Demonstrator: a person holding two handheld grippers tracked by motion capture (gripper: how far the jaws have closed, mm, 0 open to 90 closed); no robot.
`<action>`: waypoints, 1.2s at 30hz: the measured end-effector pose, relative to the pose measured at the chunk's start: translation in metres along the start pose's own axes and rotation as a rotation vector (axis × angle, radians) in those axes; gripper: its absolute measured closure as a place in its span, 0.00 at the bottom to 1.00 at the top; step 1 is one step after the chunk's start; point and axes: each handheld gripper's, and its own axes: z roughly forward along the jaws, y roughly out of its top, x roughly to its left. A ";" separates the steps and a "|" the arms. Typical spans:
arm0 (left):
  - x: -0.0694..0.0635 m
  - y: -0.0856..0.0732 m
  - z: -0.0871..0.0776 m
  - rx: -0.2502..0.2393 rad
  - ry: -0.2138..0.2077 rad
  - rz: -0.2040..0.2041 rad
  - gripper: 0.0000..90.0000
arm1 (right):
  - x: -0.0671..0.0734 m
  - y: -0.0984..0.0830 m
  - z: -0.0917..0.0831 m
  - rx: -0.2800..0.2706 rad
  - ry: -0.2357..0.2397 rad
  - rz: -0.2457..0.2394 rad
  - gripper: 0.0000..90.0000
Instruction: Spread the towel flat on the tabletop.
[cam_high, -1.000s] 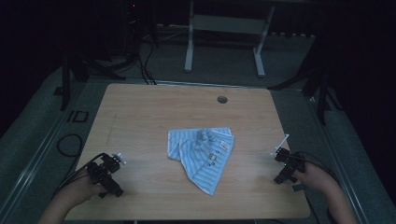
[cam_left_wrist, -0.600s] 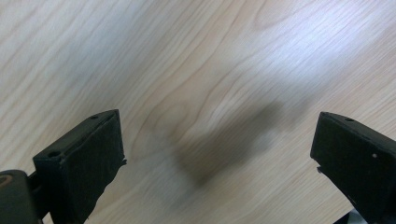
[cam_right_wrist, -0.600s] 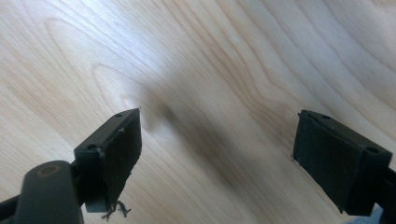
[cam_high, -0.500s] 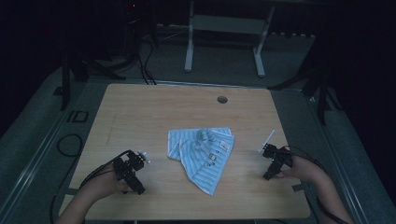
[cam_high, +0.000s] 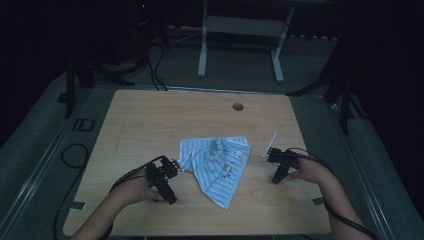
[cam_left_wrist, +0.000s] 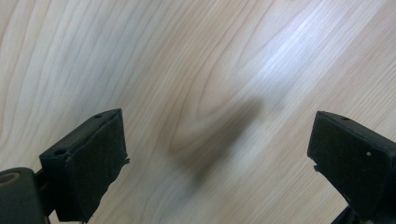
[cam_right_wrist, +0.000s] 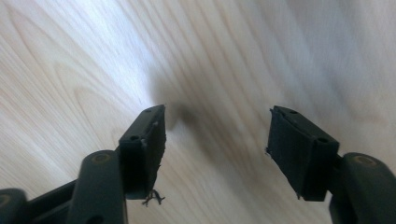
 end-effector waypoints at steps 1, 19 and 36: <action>-0.002 0.005 0.001 -0.004 -0.001 0.008 0.05 | 0.001 0.007 -0.002 0.004 -0.002 -0.014 0.43; -0.015 0.052 -0.007 -0.065 0.001 0.059 0.16 | 0.004 0.094 -0.026 -0.002 -0.045 -0.154 0.52; -0.021 0.091 0.018 -0.037 -0.027 0.083 0.46 | -0.010 0.140 -0.007 -0.011 -0.055 -0.157 0.67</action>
